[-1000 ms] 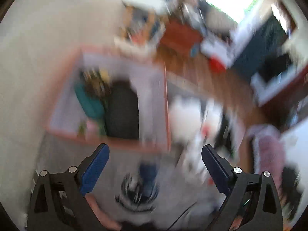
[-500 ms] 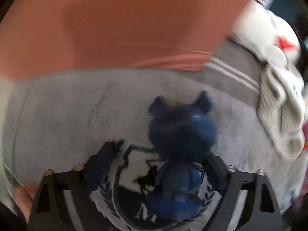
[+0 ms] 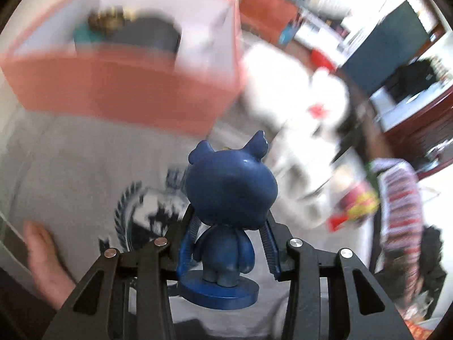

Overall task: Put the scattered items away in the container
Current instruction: 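Grasp the navy plush cat with the left gripper and drop it into the box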

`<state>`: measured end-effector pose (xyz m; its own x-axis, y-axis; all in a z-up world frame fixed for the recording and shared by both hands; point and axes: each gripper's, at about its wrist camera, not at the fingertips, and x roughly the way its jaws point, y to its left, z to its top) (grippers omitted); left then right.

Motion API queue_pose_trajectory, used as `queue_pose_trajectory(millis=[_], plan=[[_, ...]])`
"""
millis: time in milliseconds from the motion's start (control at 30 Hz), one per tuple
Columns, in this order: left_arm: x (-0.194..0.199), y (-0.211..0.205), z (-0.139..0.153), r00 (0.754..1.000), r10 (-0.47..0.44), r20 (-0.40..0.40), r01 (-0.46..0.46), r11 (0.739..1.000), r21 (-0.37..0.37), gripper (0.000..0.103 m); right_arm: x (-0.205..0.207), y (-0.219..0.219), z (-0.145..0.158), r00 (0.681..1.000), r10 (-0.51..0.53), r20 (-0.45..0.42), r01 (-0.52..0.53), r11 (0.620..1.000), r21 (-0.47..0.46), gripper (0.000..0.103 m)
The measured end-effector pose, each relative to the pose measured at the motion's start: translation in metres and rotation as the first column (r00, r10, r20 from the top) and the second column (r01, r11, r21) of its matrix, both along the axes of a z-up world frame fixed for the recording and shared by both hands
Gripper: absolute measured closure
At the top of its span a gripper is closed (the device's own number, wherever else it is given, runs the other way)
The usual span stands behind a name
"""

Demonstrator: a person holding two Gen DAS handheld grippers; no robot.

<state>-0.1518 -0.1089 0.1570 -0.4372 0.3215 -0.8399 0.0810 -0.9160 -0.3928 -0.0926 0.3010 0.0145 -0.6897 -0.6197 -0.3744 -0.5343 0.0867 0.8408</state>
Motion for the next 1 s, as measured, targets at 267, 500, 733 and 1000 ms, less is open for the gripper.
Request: queue_pose_trajectory(millis=[267,500,733,1000], plan=[[-0.077,-0.086,0.184,0.942,0.146,-0.301,-0.179,0.98,-0.085,0.01,0.001,0.002,0.0,1.0,-0.009,-0.001,0.009,1.0,-0.008,0.019],[-0.058,-0.092,0.163,0.981,0.066,-0.183,-0.098,0.98,-0.175,0.001,-0.001,0.003,0.003,1.0,-0.005,-0.01,0.005,1.0,0.007,0.017],[0.035,-0.001,0.016,0.99,-0.125,0.063,0.128,0.991,-0.042,0.001,-0.018,-0.002,0.017,0.998,0.064,-0.017,-0.061,0.987,0.147,0.017],[0.05,-0.012,-0.067,0.97,-0.085,0.227,0.101,0.993,-0.063,0.001,-0.02,0.058,0.016,0.977,-0.204,-0.058,0.212,0.944,0.254,0.029]])
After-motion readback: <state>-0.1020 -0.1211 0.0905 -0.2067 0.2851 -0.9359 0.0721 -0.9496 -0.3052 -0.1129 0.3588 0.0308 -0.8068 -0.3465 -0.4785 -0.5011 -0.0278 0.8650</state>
